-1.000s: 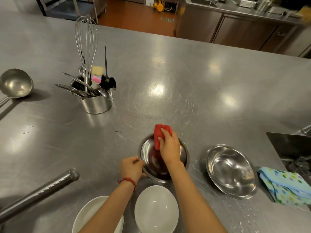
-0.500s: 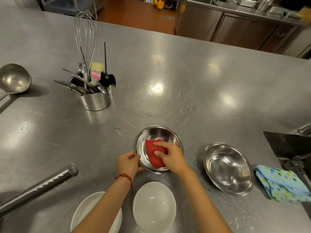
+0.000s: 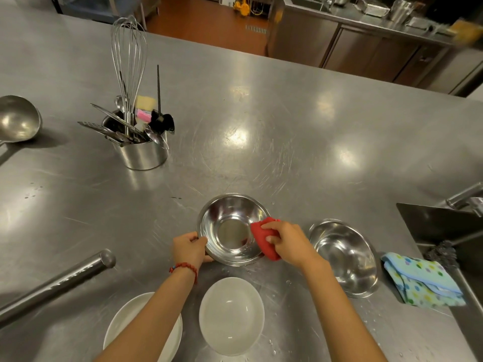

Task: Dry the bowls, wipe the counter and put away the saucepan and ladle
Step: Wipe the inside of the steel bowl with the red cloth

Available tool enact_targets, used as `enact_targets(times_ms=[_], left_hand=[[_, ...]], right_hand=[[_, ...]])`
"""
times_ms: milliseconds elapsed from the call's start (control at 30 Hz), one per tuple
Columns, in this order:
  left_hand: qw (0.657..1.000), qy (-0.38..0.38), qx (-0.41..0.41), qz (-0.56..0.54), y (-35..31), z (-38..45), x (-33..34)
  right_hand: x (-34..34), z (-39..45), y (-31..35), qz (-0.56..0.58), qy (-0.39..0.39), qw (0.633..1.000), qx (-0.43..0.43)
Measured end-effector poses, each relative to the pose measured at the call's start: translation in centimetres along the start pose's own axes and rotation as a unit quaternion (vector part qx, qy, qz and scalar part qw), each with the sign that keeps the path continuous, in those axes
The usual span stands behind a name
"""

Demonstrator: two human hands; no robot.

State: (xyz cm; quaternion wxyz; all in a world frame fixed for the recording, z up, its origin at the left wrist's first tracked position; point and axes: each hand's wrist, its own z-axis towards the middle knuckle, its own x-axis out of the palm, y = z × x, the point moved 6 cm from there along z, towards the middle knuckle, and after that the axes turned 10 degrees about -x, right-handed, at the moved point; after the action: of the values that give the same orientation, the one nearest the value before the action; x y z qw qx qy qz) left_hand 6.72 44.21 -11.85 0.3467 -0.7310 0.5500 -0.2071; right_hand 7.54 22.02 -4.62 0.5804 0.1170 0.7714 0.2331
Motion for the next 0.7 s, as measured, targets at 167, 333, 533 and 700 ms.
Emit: enact_targets(times_ms=[167, 333, 533, 700], left_hand=[[1.0, -0.002, -0.003, -0.002, -0.2, -0.1, -0.1], [1.0, -0.007, 0.003, 0.005, -0.1, -0.1, -0.2], [1.0, -0.011, -0.001, 0.007, -0.1, -0.2, -0.1], [1.0, -0.002, -0.015, -0.011, -0.2, -0.5, -0.2]], right_hand=[[-1.5, 0.6, -1.4, -0.001, -0.07, 0.997, 0.025], [-0.9, -0.3, -1.5, 0.0, -0.079, 0.996, 0.031], [0.8, -1.7, 0.3, -0.028, -0.049, 0.998, 0.013], [1.7, -1.6, 2.1, 0.028, -0.006, 0.999, -0.013]])
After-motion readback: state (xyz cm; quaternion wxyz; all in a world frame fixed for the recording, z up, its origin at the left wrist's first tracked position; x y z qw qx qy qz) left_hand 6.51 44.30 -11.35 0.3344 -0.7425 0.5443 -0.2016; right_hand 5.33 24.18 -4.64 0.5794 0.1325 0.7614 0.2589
